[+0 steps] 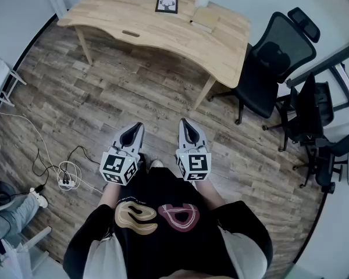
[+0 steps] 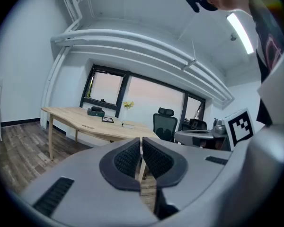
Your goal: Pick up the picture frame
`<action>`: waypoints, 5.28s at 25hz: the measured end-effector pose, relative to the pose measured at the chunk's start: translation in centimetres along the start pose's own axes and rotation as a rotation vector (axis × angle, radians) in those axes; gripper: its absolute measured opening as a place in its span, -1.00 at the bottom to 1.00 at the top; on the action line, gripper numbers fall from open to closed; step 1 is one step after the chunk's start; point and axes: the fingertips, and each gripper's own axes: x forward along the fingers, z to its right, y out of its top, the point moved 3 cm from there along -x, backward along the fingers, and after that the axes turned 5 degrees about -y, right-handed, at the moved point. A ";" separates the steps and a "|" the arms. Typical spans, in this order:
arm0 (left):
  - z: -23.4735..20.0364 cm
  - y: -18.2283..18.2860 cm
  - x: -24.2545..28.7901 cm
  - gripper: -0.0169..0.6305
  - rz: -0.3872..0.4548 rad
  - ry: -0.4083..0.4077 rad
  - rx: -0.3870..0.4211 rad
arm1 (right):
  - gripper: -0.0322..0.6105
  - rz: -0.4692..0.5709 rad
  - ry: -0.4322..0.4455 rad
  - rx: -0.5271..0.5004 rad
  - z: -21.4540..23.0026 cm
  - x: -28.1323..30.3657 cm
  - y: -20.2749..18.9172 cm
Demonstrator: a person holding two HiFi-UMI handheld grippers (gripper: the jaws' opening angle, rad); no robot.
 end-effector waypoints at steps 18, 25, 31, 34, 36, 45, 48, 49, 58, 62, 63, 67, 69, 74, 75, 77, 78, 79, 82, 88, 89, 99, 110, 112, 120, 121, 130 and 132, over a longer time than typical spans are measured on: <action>-2.6 1.3 0.4 -0.86 -0.011 -0.062 -0.008 | -0.87 0.014 -0.036 0.121 -1.4 1.0 0.8; -6.8 2.4 2.7 -0.86 -0.028 -0.106 -0.020 | -0.87 -0.005 -0.118 0.154 -1.7 3.5 1.0; -11.3 3.9 4.7 -0.86 -0.035 -0.182 -0.024 | -0.87 -0.010 -0.131 0.142 -3.9 7.3 1.8; -13.6 4.4 5.6 -0.86 -0.054 -0.214 -0.021 | -0.87 -0.011 -0.151 0.139 -4.9 9.6 2.3; -15.1 4.9 6.0 -0.86 -0.060 -0.221 -0.011 | -0.87 -0.010 -0.144 0.141 -5.8 11.1 2.8; -18.7 5.8 6.9 -0.86 -0.072 -0.224 0.007 | -0.87 -0.032 -0.162 0.107 -7.6 14.4 3.3; -19.1 5.3 7.4 -0.86 -0.102 -0.214 0.056 | -0.87 -0.042 -0.153 0.095 -7.6 15.5 3.3; -19.3 5.2 7.6 -0.86 -0.101 -0.208 0.054 | -0.87 -0.046 -0.146 0.090 -7.5 15.9 3.2; -21.2 5.6 11.9 -0.86 -0.089 -0.107 0.020 | -0.87 -0.059 -0.074 0.108 -4.3 21.9 2.1; -22.1 6.1 15.9 -0.86 -0.105 -0.087 -0.013 | -0.87 -0.070 -0.033 0.120 -1.5 26.1 2.6; -22.1 6.2 17.1 -0.86 -0.113 -0.095 -0.025 | -0.87 -0.083 -0.020 0.122 -0.6 27.2 2.5; -23.1 7.0 21.6 -0.86 -0.116 -0.071 -0.039 | -0.87 -0.108 0.005 0.105 2.6 31.7 2.7; -23.8 7.4 23.6 -0.86 -0.107 -0.035 -0.054 | -0.87 -0.102 0.024 0.095 4.1 33.6 3.3; -24.8 8.8 28.5 -0.86 -0.072 0.029 -0.070 | -0.87 -0.081 0.052 0.073 8.3 37.7 4.7; -24.9 8.9 29.4 -0.86 -0.071 0.037 -0.071 | -0.87 -0.077 0.055 0.071 9.1 38.4 4.9; -24.9 9.0 31.1 -0.86 -0.072 0.050 -0.072 | -0.87 -0.072 0.056 0.069 10.6 39.5 5.2; -24.9 9.0 31.9 -0.86 -0.073 0.055 -0.072 | -0.87 -0.070 0.057 0.070 11.3 40.0 5.4; -24.9 9.1 32.6 -0.86 -0.074 0.059 -0.072 | -0.87 -0.070 0.059 0.070 11.8 40.4 5.4; -24.9 9.4 34.6 -0.86 -0.073 0.064 -0.073 | -0.87 -0.069 0.071 0.070 13.1 41.5 5.6; -25.2 9.5 37.6 -0.86 -0.087 0.058 -0.076 | -0.87 -0.075 0.071 0.077 15.0 43.2 5.5; -25.2 9.5 37.9 -0.86 -0.091 0.055 -0.078 | -0.87 -0.076 0.068 0.079 15.2 43.3 5.5; -27.0 10.9 41.8 -0.86 -0.075 0.035 -0.075 | -0.87 -0.086 0.030 0.097 17.2 45.7 5.6; -33.5 13.7 46.9 -0.86 -0.084 -0.007 -0.083 | -0.87 -0.091 -0.048 0.112 17.5 52.9 7.5; -35.0 14.3 47.8 -0.86 -0.087 -0.016 -0.085 | -0.87 -0.095 -0.061 0.116 17.3 54.3 7.8; -39.9 16.6 51.8 -0.86 -0.108 -0.059 -0.075 | -0.87 -0.103 -0.138 0.134 17.4 58.9 8.5; -40.5 16.9 52.3 -0.86 -0.110 -0.064 -0.080 | -0.87 -0.099 -0.151 0.136 17.5 59.5 8.7; -44.8 19.1 56.8 -0.86 -0.140 -0.088 -0.114 | -0.87 -0.086 -0.248 0.136 18.7 64.7 10.9; -45.9 19.4 57.7 -0.86 -0.151 -0.057 -0.146 | -0.87 -0.091 -0.264 0.129 19.1 66.2 11.4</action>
